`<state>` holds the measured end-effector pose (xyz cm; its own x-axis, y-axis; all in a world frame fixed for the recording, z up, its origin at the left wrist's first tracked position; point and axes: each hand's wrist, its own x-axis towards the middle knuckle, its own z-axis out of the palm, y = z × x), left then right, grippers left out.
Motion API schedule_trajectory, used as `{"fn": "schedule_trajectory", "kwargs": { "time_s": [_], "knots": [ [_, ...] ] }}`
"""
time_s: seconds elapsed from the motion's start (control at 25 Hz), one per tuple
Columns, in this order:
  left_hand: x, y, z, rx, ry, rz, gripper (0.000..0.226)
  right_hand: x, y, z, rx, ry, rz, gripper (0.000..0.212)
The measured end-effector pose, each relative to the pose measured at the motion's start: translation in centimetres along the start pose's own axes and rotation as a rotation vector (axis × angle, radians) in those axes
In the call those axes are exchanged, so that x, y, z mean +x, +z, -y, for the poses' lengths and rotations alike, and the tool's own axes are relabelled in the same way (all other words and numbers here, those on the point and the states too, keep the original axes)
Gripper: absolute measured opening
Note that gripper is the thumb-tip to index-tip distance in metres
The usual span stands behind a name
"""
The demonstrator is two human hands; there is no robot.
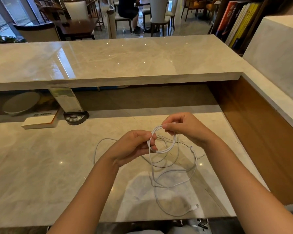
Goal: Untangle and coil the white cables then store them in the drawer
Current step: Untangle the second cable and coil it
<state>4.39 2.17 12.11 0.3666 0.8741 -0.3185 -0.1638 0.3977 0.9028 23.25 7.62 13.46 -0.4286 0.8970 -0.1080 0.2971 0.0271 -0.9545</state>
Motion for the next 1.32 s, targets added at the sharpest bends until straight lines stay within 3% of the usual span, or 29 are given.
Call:
{"fn": "schedule_trajectory", "kwargs": {
  "time_s": [0.12, 0.24, 0.32, 0.4, 0.52, 0.68, 0.88, 1.0, 1.16, 1.32],
  "knots": [
    [0.4, 0.5, 1.2, -0.281, 0.001, 0.055, 0.028, -0.1, 0.6, -1.2, 0.121, -0.007, -0.083, 0.005],
    [0.8, 0.5, 1.7, -0.349, -0.009, 0.072, 0.026, -0.2, 0.6, -1.7, 0.082, -0.033, -0.136, 0.006],
    [1.3, 0.5, 1.9, -0.439, 0.055, -0.002, 0.024, -0.4, 1.0, -2.3, 0.296, 0.021, -0.143, 0.026],
    [1.7, 0.4, 1.8, -0.522, 0.149, -0.070, 0.023, -1.1, 2.7, -3.7, 0.545, 0.136, 0.014, 0.046],
    [1.8, 0.0, 1.2, -0.538, 0.249, -0.134, 0.028, -3.4, 5.4, -5.4, 0.212, 0.146, 0.425, 0.034],
    [1.2, -1.0, 0.5, -0.524, 0.289, -0.170, 0.026, -3.8, 3.4, -6.2, 0.100, 0.124, 0.484, 0.024],
    [0.2, -2.6, -0.2, -0.495, 0.298, -0.115, 0.025, -2.5, -3.2, -6.6, -0.091, 0.284, 0.390, 0.015],
    [-0.4, -3.0, -0.3, -0.331, 0.255, -0.068, 0.021, -1.3, -6.2, -5.4, -0.297, 0.379, 0.341, 0.020],
    [-0.1, -2.2, 0.7, -0.037, 0.151, -0.071, 0.026, 1.1, -5.7, -2.3, -0.645, 0.369, -0.009, 0.033],
    [0.2, -1.5, 1.7, 0.116, 0.091, -0.139, 0.025, 2.0, -1.7, -0.2, -0.419, 0.261, -0.284, 0.029]
  ]
}}
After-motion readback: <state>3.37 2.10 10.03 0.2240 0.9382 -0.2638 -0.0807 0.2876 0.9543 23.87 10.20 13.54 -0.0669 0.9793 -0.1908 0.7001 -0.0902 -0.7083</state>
